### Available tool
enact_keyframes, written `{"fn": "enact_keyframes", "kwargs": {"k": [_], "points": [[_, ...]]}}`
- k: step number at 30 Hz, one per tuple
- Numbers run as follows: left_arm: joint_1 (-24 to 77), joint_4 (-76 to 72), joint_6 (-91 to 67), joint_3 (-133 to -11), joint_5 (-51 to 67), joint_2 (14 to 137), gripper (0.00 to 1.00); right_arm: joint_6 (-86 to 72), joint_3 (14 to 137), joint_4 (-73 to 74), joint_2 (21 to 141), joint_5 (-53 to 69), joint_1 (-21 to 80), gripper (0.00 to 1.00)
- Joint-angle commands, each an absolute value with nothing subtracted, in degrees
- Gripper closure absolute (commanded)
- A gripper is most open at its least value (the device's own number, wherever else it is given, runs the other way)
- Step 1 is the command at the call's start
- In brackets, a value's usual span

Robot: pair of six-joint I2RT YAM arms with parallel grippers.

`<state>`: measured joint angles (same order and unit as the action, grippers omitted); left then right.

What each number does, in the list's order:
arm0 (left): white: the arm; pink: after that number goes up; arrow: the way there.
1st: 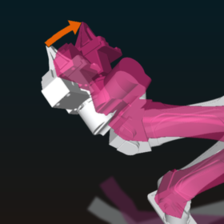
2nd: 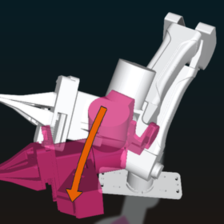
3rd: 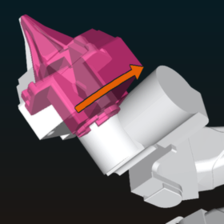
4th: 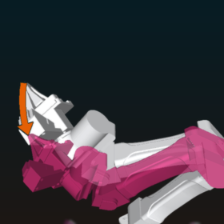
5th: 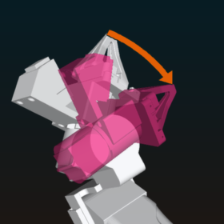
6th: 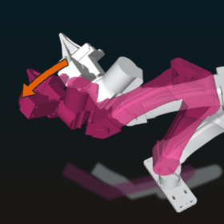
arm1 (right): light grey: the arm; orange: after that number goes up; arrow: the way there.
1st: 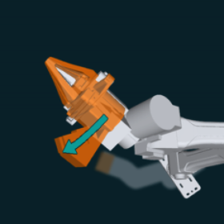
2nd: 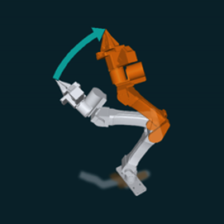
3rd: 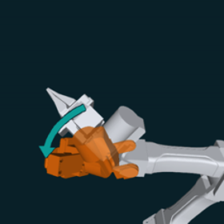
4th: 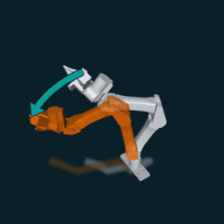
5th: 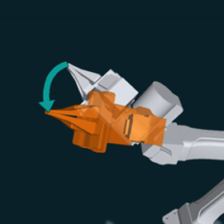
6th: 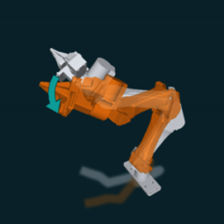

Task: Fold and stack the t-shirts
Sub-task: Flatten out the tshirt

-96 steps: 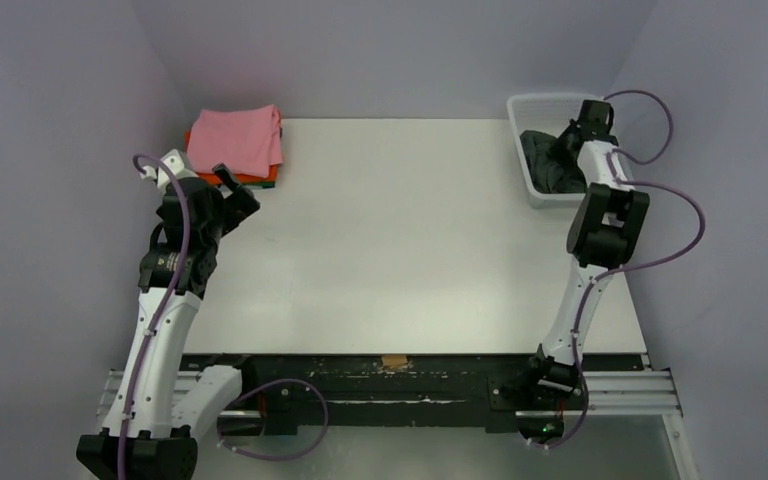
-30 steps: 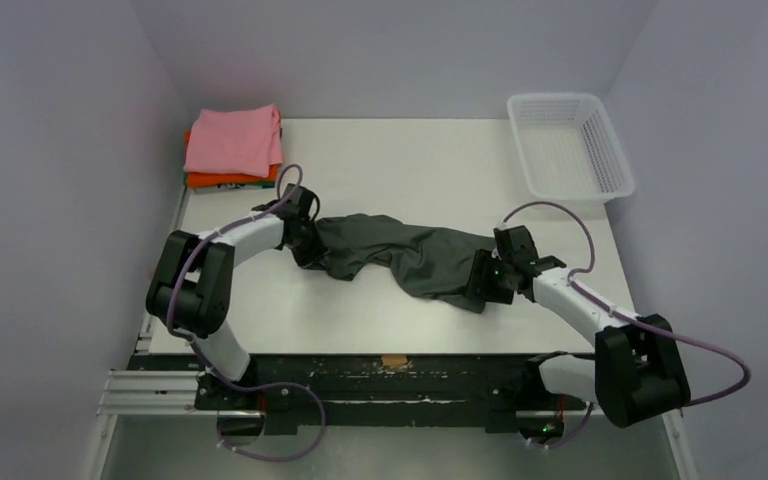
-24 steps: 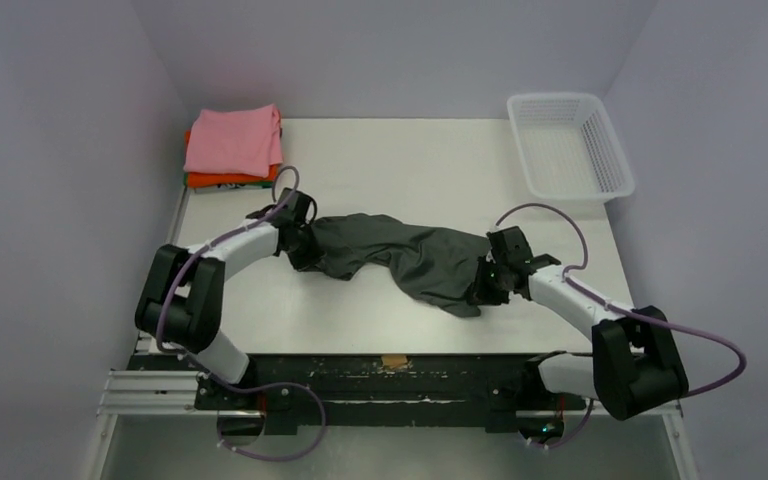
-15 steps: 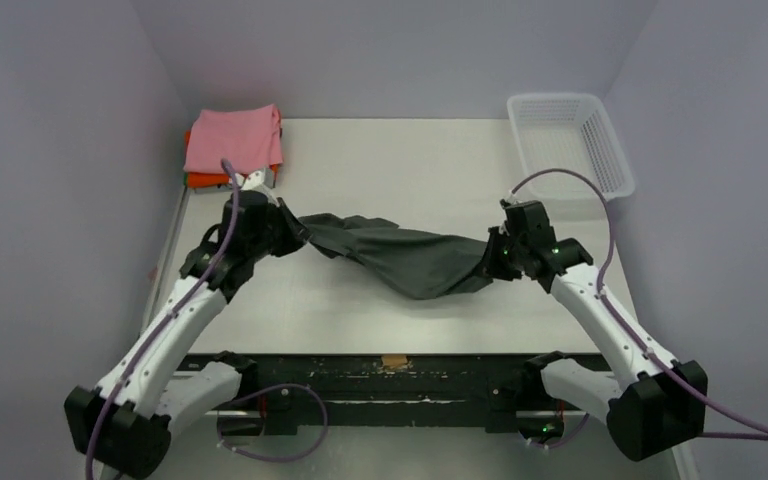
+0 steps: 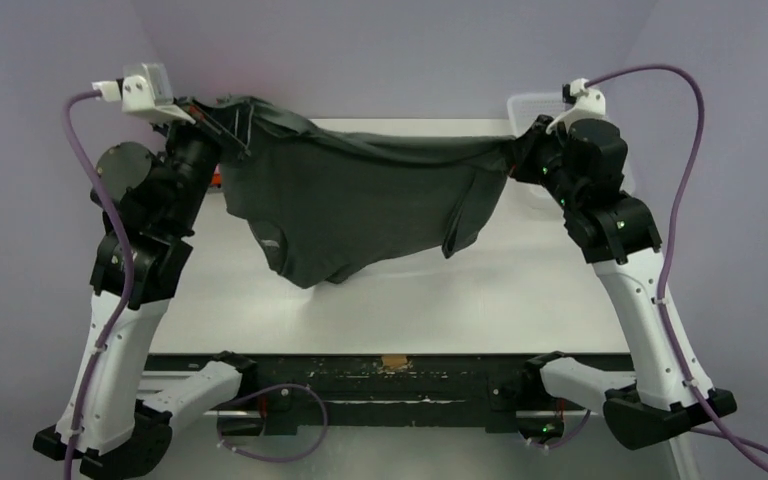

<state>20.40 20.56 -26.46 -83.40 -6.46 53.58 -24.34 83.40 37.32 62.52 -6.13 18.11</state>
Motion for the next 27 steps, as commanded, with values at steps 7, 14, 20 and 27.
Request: {"fn": "enact_keyframes", "kwargs": {"k": [7,14,20,27], "points": [[11.0,24.0,-19.5,-116.9,-8.8,83.1,1.0,-20.1,109.1,29.4,84.7,6.7,7.4,1.0],[6.6,29.7,-20.8,-149.9,-0.5,103.5,1.0,-19.0,139.8,34.4,105.3,13.7,3.6,1.0],[5.7,24.0,-20.7,-138.0,4.0,95.3,1.0,-15.9,129.2,31.0,99.1,15.5,2.6,1.0],[5.8,21.1,-25.8,-87.0,-5.8,66.7,1.0,-6.7,97.8,36.5,83.8,12.0,2.6,1.0]]}}
